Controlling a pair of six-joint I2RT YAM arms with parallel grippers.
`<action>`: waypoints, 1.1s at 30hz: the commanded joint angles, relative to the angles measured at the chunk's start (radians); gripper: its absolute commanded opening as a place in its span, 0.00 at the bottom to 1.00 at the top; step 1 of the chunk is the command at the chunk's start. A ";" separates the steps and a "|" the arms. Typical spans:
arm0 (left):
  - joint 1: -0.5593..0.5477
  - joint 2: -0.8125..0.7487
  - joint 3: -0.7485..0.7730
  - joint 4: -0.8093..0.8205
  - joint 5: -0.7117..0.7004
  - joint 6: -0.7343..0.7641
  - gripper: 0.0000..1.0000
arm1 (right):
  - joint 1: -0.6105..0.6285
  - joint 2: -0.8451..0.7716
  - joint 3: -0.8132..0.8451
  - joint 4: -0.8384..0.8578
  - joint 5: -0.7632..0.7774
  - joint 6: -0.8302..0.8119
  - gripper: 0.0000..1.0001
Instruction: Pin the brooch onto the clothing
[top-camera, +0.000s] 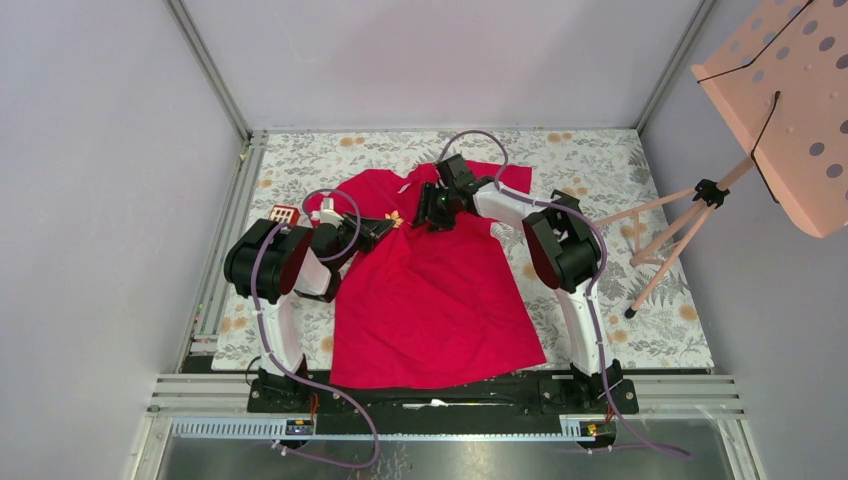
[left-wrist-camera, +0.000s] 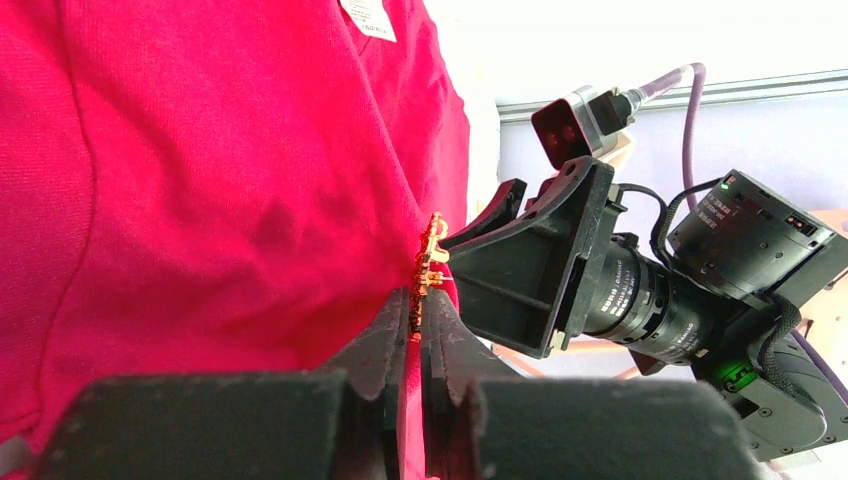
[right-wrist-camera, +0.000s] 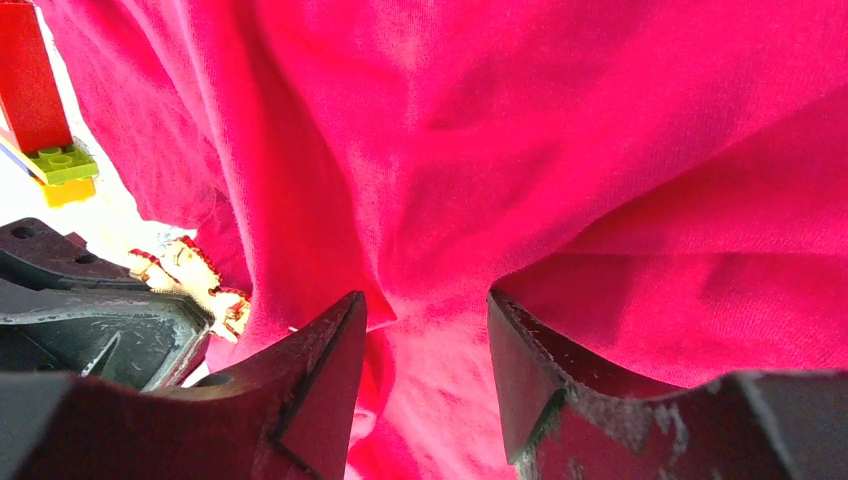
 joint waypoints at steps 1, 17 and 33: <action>-0.003 -0.001 0.014 0.099 0.014 0.003 0.00 | 0.005 -0.096 -0.026 0.045 -0.020 0.034 0.55; -0.003 0.003 0.020 0.098 0.048 0.037 0.00 | 0.006 -0.145 -0.017 0.063 -0.049 0.067 0.54; 0.001 0.012 0.048 0.072 0.101 0.078 0.00 | 0.006 -0.151 -0.016 0.087 -0.116 0.071 0.43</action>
